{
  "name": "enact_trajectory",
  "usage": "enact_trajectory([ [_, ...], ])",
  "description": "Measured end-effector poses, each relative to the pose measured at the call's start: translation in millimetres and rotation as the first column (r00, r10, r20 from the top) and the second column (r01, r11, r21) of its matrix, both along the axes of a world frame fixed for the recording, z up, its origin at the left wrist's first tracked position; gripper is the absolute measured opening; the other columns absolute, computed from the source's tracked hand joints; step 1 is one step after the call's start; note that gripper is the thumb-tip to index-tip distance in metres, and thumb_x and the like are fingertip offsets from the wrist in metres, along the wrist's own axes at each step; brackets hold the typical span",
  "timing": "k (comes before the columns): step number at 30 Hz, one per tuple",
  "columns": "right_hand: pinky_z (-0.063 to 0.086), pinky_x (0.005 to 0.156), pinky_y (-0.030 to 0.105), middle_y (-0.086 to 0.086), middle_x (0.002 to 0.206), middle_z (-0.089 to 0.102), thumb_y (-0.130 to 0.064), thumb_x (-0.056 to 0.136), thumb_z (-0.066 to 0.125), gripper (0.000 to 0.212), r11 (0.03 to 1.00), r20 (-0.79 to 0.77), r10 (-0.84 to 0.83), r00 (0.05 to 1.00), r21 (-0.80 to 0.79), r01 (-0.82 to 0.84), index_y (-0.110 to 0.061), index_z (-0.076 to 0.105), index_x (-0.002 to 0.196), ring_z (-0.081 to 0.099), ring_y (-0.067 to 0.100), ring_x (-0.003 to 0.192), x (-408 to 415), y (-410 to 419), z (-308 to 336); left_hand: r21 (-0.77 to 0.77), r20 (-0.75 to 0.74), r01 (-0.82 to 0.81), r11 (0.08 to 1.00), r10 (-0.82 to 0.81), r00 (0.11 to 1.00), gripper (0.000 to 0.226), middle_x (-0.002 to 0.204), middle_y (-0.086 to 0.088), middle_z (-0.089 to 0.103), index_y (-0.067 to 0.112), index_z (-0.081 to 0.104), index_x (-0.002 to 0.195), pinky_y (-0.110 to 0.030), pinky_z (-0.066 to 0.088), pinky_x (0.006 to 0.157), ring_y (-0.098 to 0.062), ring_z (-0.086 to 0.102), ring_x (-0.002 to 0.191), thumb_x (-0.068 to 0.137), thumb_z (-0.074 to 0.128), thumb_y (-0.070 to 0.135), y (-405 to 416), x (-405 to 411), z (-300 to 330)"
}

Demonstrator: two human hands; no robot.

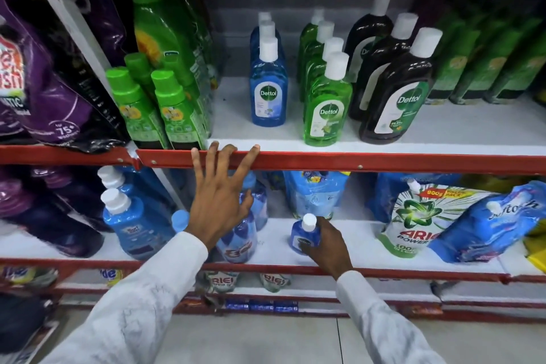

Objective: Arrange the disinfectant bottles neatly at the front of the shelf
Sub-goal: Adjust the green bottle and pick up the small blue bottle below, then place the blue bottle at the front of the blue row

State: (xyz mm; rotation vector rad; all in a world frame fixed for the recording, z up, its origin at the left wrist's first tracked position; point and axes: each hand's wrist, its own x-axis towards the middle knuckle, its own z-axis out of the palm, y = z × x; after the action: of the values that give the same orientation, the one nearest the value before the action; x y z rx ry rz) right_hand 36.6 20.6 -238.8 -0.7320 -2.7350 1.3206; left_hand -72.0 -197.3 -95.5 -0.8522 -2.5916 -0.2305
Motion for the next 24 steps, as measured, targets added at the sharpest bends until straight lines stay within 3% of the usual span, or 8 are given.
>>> enact_trajectory([
  [8, 0.04, 0.071, 0.022, 0.004, 0.103, 0.075, -0.024, 0.071, 0.084, 0.041, 0.998, -0.061, 0.043, 0.997, 0.042, -0.04, -0.017, 0.069, 0.109, 0.068, 0.025, 0.092, -5, 8, 18, -0.009, -0.005, 0.032, 0.999, -0.032, 0.999, 0.097, 0.142, -0.017, 0.042, 0.035, 0.017, 0.158, -0.07, 0.011, 0.121, -0.045, 0.032, 0.14, 0.076, 0.069, 0.038, -5, -3, 0],
  [11, 0.036, 0.06, 0.008, 0.001, 0.098, 0.074, -0.029, 0.07, 0.086, 0.044, 0.994, -0.15, 0.084, 0.985, 0.085, -0.071, -0.016, 0.07, 0.108, 0.06, 0.01, 0.077, 3, 4, 57, -0.004, -0.003, 0.032, 0.999, -0.032, 0.999, 0.097, 0.143, -0.016, 0.041, 0.035, 0.015, 0.158, -0.069, 0.01, 0.121, -0.044, 0.032, 0.14, 0.076, 0.068, 0.037, -5, -3, -2],
  [14, 0.04, 0.059, 0.007, -0.014, 0.08, 0.069, -0.034, 0.067, 0.088, 0.038, 0.995, -0.28, 0.078, 0.957, 0.087, -0.055, -0.023, 0.071, 0.099, 0.06, -0.004, 0.067, 7, -2, 116, 0.004, 0.007, 0.035, 0.999, -0.035, 0.999, 0.098, 0.143, -0.016, 0.041, 0.036, 0.015, 0.158, -0.069, 0.009, 0.122, -0.043, 0.031, 0.14, 0.076, 0.07, 0.037, -5, -3, -2],
  [19, 0.049, 0.06, 0.016, -0.029, 0.07, 0.071, -0.032, 0.062, 0.092, 0.029, 0.999, -0.491, 0.051, 0.87, 0.017, -0.049, -0.033, 0.071, 0.082, 0.06, -0.008, 0.061, 4, -8, 218, 0.034, 0.029, 0.049, 0.998, -0.05, 0.998, 0.102, 0.14, -0.015, 0.043, 0.035, 0.02, 0.157, -0.07, 0.011, 0.12, -0.044, 0.035, 0.136, 0.07, 0.074, 0.038, -5, -4, -2],
  [24, 0.059, 0.075, 0.03, -0.01, 0.088, 0.078, -0.037, 0.067, 0.087, 0.04, 0.996, -0.592, 0.073, 0.802, 0.082, -0.03, -0.021, 0.075, 0.101, 0.072, 0.002, 0.079, -29, -18, 280, 0.077, 0.069, 0.042, 0.996, -0.047, 0.997, 0.105, 0.142, -0.012, 0.045, 0.016, 0.022, 0.157, -0.068, 0.012, 0.121, -0.04, 0.037, 0.138, 0.068, 0.074, 0.038, -5, -6, -5],
])
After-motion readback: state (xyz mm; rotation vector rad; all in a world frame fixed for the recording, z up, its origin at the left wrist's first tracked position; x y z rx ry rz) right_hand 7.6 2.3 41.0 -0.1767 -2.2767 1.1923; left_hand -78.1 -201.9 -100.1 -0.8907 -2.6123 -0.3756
